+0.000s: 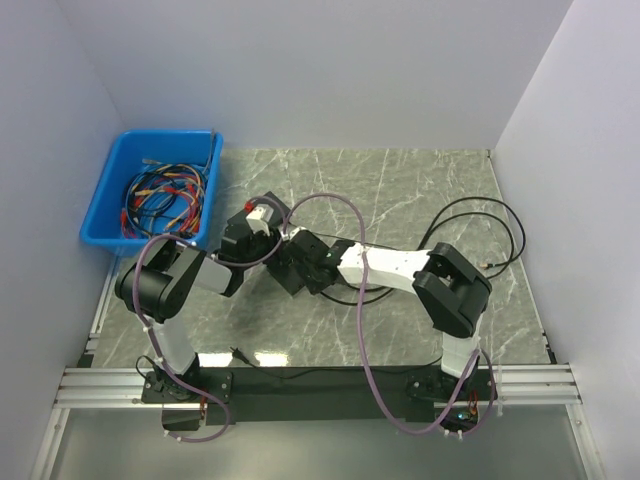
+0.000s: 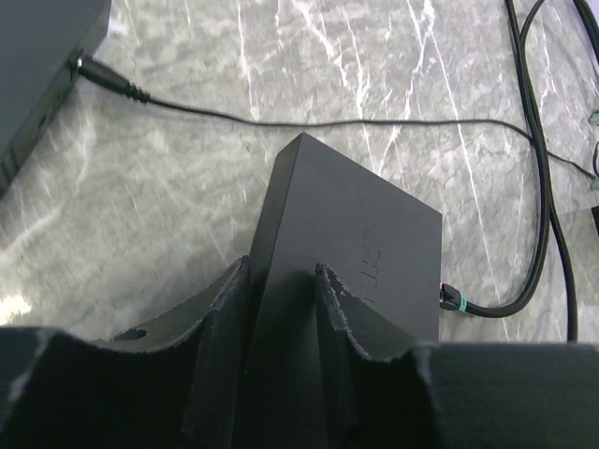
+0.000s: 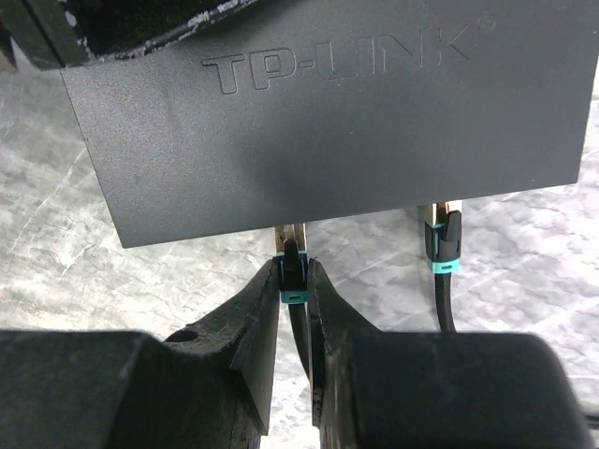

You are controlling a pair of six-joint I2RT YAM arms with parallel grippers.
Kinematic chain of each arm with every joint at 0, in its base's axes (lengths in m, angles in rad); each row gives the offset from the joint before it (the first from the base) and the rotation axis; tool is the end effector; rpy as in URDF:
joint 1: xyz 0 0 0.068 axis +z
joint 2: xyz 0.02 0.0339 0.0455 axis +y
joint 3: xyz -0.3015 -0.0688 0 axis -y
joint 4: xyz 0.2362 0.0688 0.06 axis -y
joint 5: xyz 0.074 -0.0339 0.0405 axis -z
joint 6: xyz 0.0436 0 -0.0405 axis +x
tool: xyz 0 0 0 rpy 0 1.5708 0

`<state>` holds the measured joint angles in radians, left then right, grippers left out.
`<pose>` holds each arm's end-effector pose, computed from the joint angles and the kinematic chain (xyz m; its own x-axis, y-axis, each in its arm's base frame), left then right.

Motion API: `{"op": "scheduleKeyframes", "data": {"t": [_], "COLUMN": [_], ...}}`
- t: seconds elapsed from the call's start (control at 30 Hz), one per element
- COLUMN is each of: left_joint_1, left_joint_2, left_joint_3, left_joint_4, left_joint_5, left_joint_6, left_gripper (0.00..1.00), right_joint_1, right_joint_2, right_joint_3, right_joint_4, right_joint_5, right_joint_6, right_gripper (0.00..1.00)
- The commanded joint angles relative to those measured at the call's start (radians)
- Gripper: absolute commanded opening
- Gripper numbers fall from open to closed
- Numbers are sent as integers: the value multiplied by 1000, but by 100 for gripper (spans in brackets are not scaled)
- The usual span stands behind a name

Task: Insert the plug into the switch port

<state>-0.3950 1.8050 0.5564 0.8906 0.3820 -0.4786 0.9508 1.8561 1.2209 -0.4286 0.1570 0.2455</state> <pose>0.2973 -0.1416 0.1616 -0.5999 -0.2129 -0.7712 0.4541 0.7031 -0.5473 0.2307 0.3114 0.2086 -0.6774 -0.5357 -0.5042 -0.6135 0.7895 -0.0146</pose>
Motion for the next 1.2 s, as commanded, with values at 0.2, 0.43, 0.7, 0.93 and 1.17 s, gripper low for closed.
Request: {"op": "scheduleKeyframes", "data": {"t": [0.2, 0.43, 0.7, 0.93, 1.17], "left_joint_1": [-56, -56, -58, -59, -62], "left_joint_2": [108, 131, 159, 169, 180], "left_joint_3": [115, 137, 166, 178, 189], "left_joint_4": [-168, -203, -240, -257, -272], "left_joint_5": [196, 221, 242, 248, 256], "left_joint_6": [26, 32, 38, 46, 49], "left_gripper": [38, 38, 38, 35, 34], "right_joint_1": [-57, -90, -109, -119, -139], "right_joint_2": [18, 63, 57, 43, 74], "right_joint_3": [120, 97, 97, 189, 253], "right_joint_4": [212, 301, 344, 315, 318], "right_joint_5": [52, 24, 47, 69, 46], "right_joint_6": [3, 24, 26, 3, -2], "right_gripper": [0, 0, 0, 0, 0]}}
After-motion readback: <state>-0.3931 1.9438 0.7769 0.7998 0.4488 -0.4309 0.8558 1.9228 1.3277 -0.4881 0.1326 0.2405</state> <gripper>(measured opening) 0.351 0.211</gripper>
